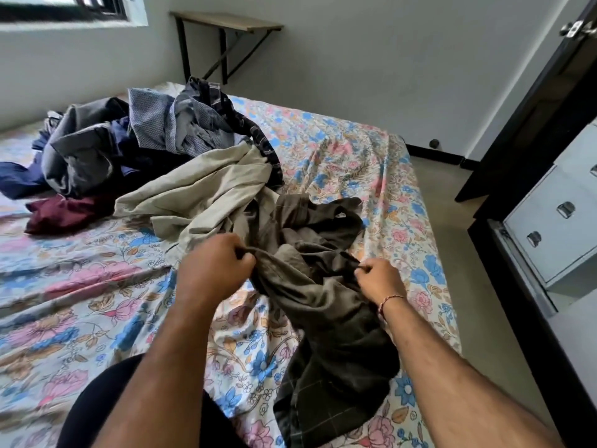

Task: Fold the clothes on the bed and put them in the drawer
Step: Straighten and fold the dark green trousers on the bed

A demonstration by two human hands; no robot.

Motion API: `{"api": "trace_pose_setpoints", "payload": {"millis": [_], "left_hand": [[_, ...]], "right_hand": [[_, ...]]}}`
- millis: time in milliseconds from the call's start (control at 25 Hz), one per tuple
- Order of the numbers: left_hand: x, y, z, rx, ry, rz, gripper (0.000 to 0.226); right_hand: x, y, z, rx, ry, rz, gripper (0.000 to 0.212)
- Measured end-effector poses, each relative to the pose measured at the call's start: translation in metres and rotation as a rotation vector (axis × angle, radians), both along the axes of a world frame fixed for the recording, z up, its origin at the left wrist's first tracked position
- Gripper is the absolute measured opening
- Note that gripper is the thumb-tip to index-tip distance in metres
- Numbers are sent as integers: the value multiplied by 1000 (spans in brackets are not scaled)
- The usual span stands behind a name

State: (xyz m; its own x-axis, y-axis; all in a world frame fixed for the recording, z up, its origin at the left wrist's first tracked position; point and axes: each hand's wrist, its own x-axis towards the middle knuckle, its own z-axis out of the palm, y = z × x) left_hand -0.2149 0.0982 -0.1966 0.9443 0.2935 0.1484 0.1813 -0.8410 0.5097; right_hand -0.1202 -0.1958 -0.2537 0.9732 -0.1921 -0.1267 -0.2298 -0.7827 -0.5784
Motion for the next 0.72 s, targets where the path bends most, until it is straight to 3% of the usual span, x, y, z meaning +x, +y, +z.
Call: {"api": "trace_pose_setpoints", "payload": {"millis": [80,120,160,200,240,320,360,400,440,520,600,640,720], "left_hand": [[5,18,-7,-130,-168,177,14],[9,22,-11,-192,-222,230,17],[14,22,-12,-249,-256,249,18],[19,18,-10,-306,-287,232,15],[23,13,-7,-367,-315,193,11],[25,0,1,-491,-377,77,8],[23,-3,5,-520,-406,26,11],[19,-5,7,-518,-441,-1,14],[16,-3,6,-497,-469,2,17],[13,4,4,-428,-423,61,16],[12,12,5,-300,-166,106,10],[11,14,7,-236,-40,115,24],[11,11,10,-211,-2,135,35]], "right_hand": [[-7,6,1,151,-261,-249,13],[-15,8,2,178,-438,-267,16],[-22,11,6,242,-551,-160,25],[-32,15,13,363,-543,73,40],[-42,23,19,402,-396,376,60],[-64,44,18,55,-115,843,88],[-69,51,7,-71,-118,934,81],[-74,54,-1,-74,-166,943,59],[-79,54,-4,43,-167,899,40],[-85,47,-1,371,-82,774,22],[-90,41,16,512,2,689,21],[-91,39,23,509,35,646,26],[-84,45,24,424,76,529,32]]}}
